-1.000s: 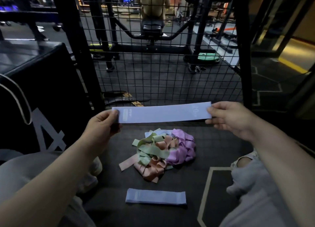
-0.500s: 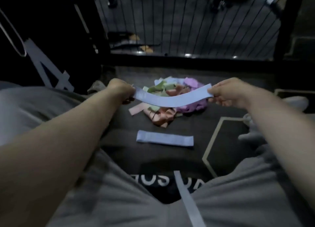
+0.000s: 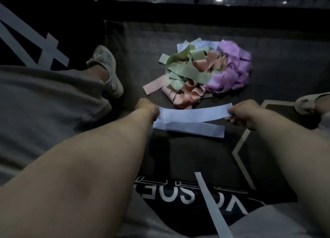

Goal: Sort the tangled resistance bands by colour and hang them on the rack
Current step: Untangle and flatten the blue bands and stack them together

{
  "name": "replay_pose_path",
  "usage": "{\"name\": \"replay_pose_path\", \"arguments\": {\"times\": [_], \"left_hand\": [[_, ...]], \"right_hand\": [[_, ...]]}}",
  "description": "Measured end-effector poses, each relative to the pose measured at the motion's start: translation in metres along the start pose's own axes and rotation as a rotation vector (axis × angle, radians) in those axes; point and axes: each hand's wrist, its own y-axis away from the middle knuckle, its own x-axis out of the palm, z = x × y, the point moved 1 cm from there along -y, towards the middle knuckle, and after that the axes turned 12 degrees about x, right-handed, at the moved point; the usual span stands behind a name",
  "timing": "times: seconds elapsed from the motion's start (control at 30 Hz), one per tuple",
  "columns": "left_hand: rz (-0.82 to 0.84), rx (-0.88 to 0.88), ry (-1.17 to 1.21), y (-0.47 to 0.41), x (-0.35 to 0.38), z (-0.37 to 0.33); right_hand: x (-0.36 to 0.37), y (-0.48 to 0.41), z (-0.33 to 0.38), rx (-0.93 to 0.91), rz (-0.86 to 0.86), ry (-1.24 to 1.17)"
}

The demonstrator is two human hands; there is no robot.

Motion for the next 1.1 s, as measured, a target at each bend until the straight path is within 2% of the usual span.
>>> {"name": "replay_pose_path", "arguments": {"times": [0.1, 0.27, 0.33, 0.57, 0.67, 0.73, 0.83, 0.9, 1.1], "left_hand": [[0.069, 0.072, -0.212, -0.007, 0.014, 0.021], [0.096, 0.162, -0.333, -0.017, 0.025, 0.037], [0.095, 0.171, -0.339, -0.02, 0.025, 0.042], [0.095, 0.212, -0.437, -0.025, 0.027, 0.047], [0.103, 0.259, -0.536, -0.023, 0.031, 0.047], [0.106, 0.405, -0.753, -0.016, 0.032, 0.045], [0.243, 0.631, -1.04, -0.006, 0.037, 0.041], [0.332, 0.658, -1.111, -0.004, 0.041, 0.042], [0.376, 0.672, -1.161, -0.007, 0.044, 0.045]], "right_hand": [[0.016, -0.024, -0.014, 0.086, -0.009, -0.058], [0.032, -0.044, -0.031, 0.237, -0.04, -0.051], [0.039, -0.048, -0.034, 0.235, -0.007, -0.068], [0.05, -0.065, -0.051, 0.108, -0.088, 0.109], [0.05, -0.07, -0.056, 0.005, -0.232, 0.399], [0.054, -0.068, -0.057, -0.077, -0.31, 0.567], [0.062, -0.062, -0.056, -0.323, -0.398, 0.959], [0.065, -0.066, -0.058, -0.375, -0.369, 1.099], [0.07, -0.07, -0.063, -0.402, -0.296, 1.046]]}}
